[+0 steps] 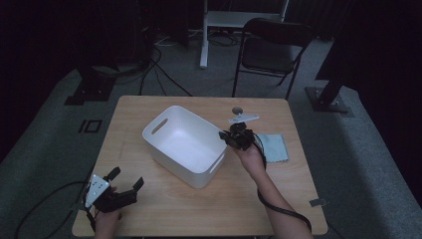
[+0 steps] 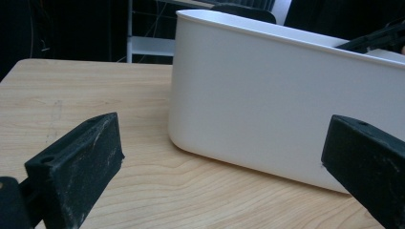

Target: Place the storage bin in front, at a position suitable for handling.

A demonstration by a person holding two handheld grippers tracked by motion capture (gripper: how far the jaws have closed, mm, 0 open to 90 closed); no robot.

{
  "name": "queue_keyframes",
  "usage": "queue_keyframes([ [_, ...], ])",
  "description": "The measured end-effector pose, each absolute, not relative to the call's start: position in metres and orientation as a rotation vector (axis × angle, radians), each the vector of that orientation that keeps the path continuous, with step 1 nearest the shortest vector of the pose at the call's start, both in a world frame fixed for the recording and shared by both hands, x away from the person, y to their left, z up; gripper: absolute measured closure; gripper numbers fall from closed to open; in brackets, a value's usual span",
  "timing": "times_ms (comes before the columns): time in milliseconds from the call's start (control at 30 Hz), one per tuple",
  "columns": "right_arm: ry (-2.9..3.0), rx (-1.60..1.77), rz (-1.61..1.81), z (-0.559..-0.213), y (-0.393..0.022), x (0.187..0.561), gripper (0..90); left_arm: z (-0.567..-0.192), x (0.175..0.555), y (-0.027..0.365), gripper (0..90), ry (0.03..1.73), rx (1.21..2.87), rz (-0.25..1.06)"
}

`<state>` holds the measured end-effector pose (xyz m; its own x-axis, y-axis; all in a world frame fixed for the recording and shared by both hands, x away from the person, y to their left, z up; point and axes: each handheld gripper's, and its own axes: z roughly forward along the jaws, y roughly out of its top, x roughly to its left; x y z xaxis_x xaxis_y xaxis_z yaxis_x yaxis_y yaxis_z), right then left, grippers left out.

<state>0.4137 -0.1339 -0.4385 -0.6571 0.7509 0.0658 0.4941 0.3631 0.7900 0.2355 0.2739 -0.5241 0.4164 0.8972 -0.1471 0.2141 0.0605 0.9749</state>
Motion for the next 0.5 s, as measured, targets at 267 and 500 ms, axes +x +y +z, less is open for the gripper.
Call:
queue_keyframes([
  [267, 2.339, 1.089, 1.189, -0.438, -0.145, 0.404, 83.8, -0.523, 0.233, 0.267, 0.5, 0.982, 1.470, 0.697],
  [500, 2.352, 1.075, 1.190, -0.438, -0.153, 0.396, 83.9, -0.524, 0.234, 0.264, 0.5, 0.988, 1.504, 0.702],
])
